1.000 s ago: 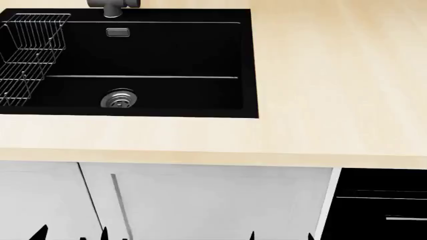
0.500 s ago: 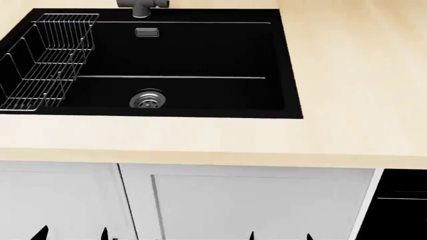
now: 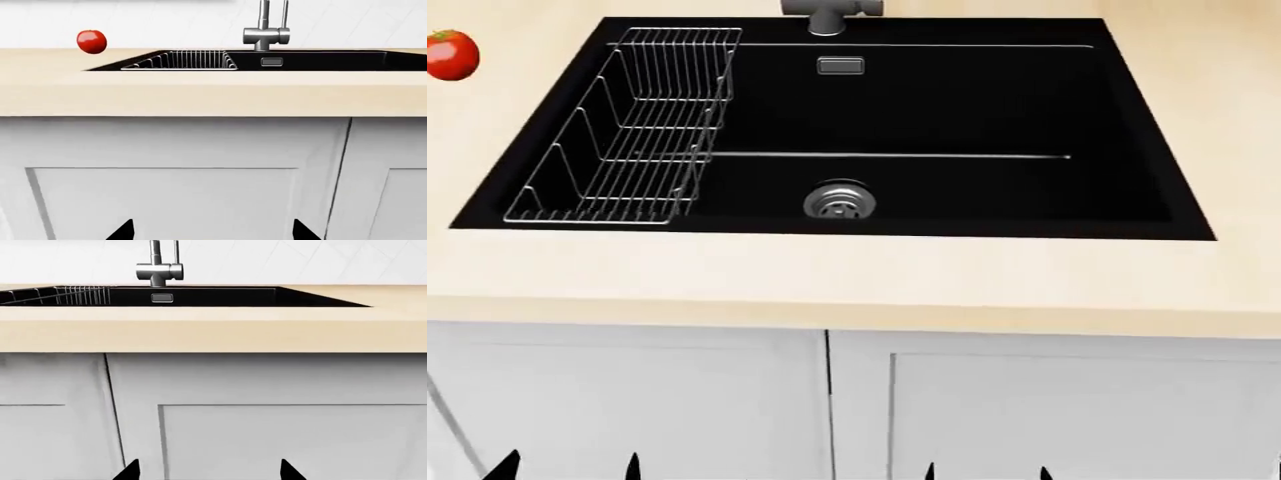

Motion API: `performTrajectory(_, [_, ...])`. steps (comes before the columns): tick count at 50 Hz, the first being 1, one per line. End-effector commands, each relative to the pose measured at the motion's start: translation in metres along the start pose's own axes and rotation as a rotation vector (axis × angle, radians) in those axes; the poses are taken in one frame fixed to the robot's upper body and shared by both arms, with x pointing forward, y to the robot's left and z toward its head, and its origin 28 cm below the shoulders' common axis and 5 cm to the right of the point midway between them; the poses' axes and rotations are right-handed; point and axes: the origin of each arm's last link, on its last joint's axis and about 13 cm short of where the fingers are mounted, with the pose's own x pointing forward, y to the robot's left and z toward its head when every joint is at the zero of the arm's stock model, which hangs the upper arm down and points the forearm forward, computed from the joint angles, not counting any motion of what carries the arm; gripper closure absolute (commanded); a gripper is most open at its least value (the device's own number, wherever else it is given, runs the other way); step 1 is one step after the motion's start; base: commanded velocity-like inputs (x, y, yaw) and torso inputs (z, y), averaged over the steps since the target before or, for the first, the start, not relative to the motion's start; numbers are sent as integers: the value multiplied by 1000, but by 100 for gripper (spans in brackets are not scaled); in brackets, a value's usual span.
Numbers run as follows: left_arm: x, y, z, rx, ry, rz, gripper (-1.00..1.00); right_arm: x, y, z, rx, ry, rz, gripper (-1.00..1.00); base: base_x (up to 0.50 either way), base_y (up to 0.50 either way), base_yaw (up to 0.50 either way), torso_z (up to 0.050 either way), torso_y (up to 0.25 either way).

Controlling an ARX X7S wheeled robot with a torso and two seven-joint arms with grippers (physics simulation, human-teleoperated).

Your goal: Place the avocado, onion, tomato and bell pepper on the cutting board.

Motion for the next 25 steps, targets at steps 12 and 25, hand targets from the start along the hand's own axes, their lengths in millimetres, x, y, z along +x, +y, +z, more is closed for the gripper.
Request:
performTrajectory(12, [1,0,-2,-3,16,0,-100,1,0,-1,5,9,2,-100,0,500,0,0,0])
performTrajectory(25, [0,0,0,0,8,0,-100,1,0,0,0,4,3,-100,0,500,0,0,0])
